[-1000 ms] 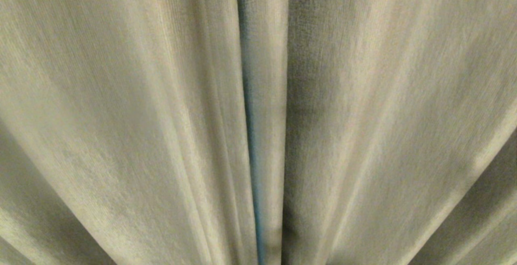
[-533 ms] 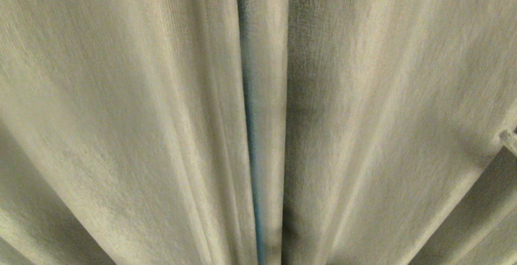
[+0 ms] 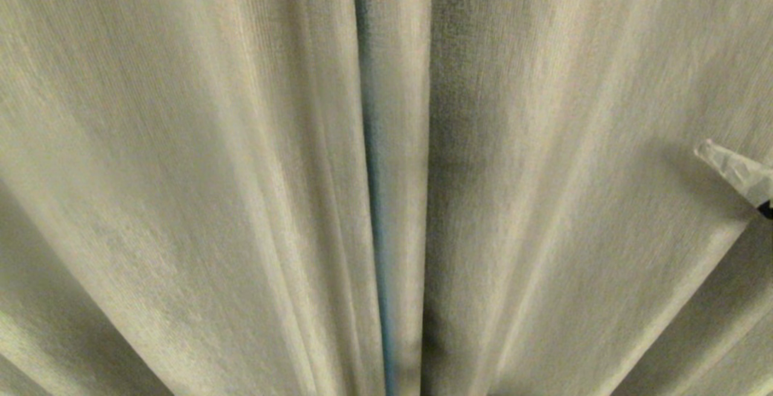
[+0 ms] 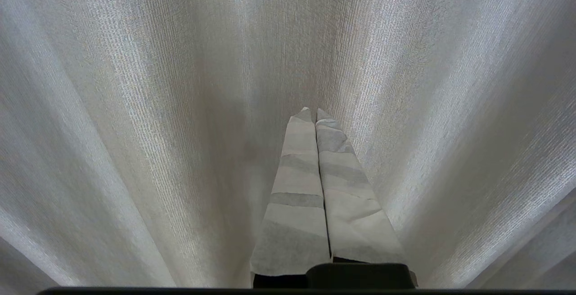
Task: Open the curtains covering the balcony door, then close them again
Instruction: Pull the outer curtains open on both sides
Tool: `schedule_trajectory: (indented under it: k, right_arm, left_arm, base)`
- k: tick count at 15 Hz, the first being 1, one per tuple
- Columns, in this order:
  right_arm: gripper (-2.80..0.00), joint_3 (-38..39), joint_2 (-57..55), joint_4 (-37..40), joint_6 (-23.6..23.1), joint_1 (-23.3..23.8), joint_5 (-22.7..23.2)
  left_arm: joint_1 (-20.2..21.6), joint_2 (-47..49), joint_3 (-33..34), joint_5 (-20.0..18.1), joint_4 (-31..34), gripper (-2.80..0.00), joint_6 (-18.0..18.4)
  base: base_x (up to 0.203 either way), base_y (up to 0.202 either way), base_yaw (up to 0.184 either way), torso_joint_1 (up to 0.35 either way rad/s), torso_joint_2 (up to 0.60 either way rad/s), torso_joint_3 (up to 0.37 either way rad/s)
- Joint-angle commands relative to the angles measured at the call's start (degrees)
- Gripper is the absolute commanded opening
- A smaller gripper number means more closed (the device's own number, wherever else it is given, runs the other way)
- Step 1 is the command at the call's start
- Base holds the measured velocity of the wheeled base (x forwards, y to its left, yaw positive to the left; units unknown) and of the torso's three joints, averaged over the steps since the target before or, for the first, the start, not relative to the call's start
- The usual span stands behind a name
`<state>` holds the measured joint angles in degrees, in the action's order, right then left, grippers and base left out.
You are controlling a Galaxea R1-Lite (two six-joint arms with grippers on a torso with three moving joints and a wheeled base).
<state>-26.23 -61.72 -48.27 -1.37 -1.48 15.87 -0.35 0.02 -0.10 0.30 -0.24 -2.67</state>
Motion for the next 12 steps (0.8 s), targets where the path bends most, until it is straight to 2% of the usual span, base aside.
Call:
schedule_trajectory:
  k: [1, 7, 8, 12]
  right_arm:
    - [0.00, -0.8, -3.7, -1.5, 0.3, 0.0, 0.1]
    - [0.00, -4.7, -8.9, -3.8, 1.8, 0.0, 0.1]
    - [-2.80, -4.7, -9.5, -4.6, 2.0, 0.0, 0.1]
    - [-2.80, -5.7, -10.3, -4.8, 2.2, 0.0, 0.1]
  left_arm:
    - [0.0, 0.0, 0.0, 0.0, 0.0, -2.80, -0.1]
    - [0.0, 0.0, 0.0, 0.0, 0.0, -2.80, -0.1]
    - [0.0, 0.0, 0.0, 0.0, 0.0, -2.80, -0.1]
    - [0.0, 0.0, 0.0, 0.0, 0.0, -2.80, -0.1]
  base:
    - [0.000, 0.000, 0.000, 0.000, 0.00, 0.000]
    - [0.000, 0.000, 0.000, 0.000, 0.00, 0.000]
    - [0.000, 0.000, 0.000, 0.000, 0.00, 0.000]
    - [0.000, 0.000, 0.000, 0.000, 0.00, 0.000]
